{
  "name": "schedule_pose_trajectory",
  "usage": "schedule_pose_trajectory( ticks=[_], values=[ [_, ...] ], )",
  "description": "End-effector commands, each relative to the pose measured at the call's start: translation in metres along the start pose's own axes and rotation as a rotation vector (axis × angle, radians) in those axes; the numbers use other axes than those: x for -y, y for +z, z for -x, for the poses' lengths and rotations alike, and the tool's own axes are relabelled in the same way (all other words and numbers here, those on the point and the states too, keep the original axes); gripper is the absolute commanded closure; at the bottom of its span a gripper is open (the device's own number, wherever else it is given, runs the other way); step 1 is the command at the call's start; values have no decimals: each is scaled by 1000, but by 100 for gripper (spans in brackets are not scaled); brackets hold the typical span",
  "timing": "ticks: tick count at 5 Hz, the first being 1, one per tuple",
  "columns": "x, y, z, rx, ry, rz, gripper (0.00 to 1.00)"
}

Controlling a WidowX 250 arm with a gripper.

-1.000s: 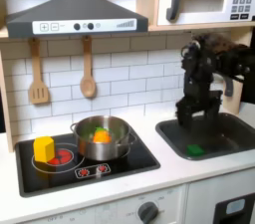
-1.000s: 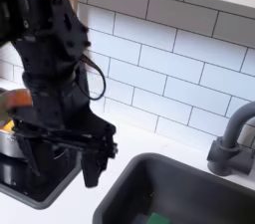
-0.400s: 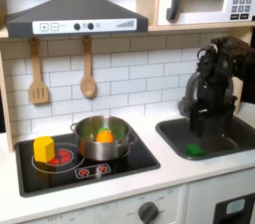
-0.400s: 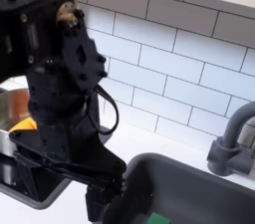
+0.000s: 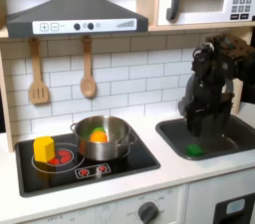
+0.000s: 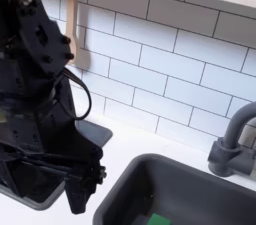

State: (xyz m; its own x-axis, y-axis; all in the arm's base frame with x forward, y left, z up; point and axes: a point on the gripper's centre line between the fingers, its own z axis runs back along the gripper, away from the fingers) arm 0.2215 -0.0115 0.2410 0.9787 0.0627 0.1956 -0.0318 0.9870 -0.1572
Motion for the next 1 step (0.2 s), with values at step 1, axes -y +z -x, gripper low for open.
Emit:
schedule_pose_trajectory(
  ticks=[1],
  values=[
    [0, 0, 0, -2, 5, 0, 0]
  ],
)
